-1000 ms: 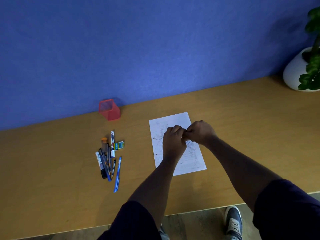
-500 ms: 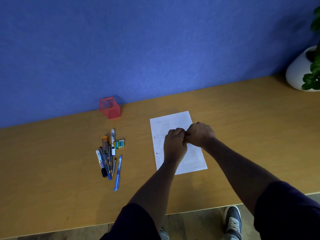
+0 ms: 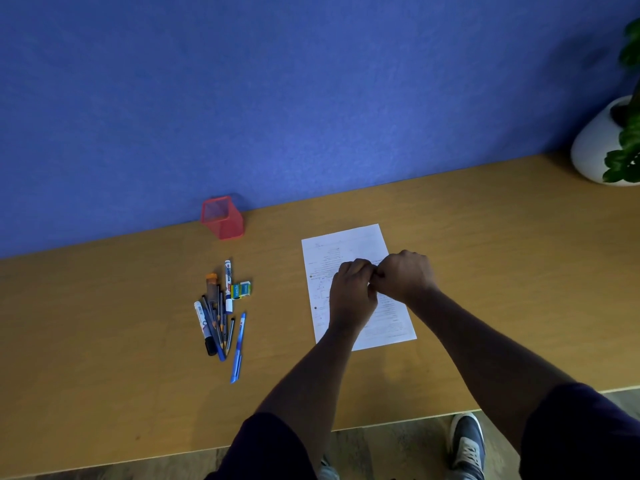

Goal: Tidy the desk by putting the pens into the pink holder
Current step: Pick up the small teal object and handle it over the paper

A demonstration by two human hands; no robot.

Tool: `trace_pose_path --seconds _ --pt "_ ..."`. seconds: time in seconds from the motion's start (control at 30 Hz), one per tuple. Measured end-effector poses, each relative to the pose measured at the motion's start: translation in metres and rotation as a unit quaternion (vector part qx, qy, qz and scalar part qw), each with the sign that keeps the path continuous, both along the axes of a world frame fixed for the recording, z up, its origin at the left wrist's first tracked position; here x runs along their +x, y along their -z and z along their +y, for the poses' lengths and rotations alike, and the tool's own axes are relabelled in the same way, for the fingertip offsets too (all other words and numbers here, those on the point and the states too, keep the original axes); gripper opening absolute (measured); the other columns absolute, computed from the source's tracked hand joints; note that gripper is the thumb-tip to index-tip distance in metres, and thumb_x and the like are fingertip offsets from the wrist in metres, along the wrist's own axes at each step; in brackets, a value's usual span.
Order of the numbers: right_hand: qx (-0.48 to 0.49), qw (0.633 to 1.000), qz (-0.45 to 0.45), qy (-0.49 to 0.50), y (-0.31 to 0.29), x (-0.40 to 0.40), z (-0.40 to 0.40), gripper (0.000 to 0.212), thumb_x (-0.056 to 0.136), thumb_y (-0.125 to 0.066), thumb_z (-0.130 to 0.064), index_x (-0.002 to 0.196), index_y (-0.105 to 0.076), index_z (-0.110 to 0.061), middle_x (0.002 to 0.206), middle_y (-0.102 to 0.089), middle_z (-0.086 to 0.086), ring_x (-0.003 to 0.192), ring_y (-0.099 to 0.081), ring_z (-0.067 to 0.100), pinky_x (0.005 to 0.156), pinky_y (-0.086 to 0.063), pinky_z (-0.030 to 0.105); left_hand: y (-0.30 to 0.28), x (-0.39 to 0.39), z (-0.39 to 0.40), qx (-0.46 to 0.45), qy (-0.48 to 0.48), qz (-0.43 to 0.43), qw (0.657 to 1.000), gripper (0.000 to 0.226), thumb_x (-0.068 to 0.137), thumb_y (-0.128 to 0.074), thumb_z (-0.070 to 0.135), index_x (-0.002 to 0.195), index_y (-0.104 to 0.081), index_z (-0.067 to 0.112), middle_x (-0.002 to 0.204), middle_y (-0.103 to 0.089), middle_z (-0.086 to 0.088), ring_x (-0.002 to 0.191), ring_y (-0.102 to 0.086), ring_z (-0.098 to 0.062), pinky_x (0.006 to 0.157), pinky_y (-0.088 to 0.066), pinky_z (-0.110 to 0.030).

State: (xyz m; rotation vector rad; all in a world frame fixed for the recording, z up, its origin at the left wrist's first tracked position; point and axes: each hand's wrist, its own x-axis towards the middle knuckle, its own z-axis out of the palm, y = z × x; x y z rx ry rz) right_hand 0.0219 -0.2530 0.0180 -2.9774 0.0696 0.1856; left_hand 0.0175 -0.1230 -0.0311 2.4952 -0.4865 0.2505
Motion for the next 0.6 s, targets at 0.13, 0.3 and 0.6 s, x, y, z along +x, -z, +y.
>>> trace_pose_path --seconds 0.13,0.3,0.6 --pt "0.035 0.997 -0.059 0.018 0.009 -0.009 -0.001 0.032 0.079 -0.056 -0.028 0.049 -0.055 -0.015 0.045 -0.042 -0.003 0.048 -0.044 0.021 0.053 -0.028 0.022 -0.002 0.0 0.003 0.002 0.019 -0.017 1.0 0.019 0.079 -0.067 -0.003 0.092 -0.07 0.01 0.094 -0.069 0.002 0.089 -0.059 -0.02 0.07 -0.052 -0.033" --pt "0.034 0.999 -0.018 -0.01 0.01 -0.003 -0.005 0.041 0.086 -0.053 -0.035 0.05 -0.052 -0.016 0.051 -0.044 -0.004 0.058 -0.049 0.021 0.056 -0.033 0.025 -0.002 0.001 0.004 0.016 0.027 -0.014 0.999 0.014 0.08 -0.069 0.001 0.092 -0.07 0.01 0.094 -0.069 0.001 0.09 -0.059 -0.02 0.072 -0.052 -0.034" --pt "0.011 0.996 0.066 -0.052 0.016 -0.002 -0.004 0.029 0.084 -0.053 -0.041 0.076 -0.067 -0.016 0.063 -0.05 -0.003 0.077 -0.063 0.023 0.062 -0.041 0.028 0.009 -0.014 0.007 0.043 0.029 0.033 0.998 0.016 0.079 -0.073 0.007 0.094 -0.071 0.012 0.097 -0.07 0.002 0.093 -0.06 -0.023 0.076 -0.054 -0.039"
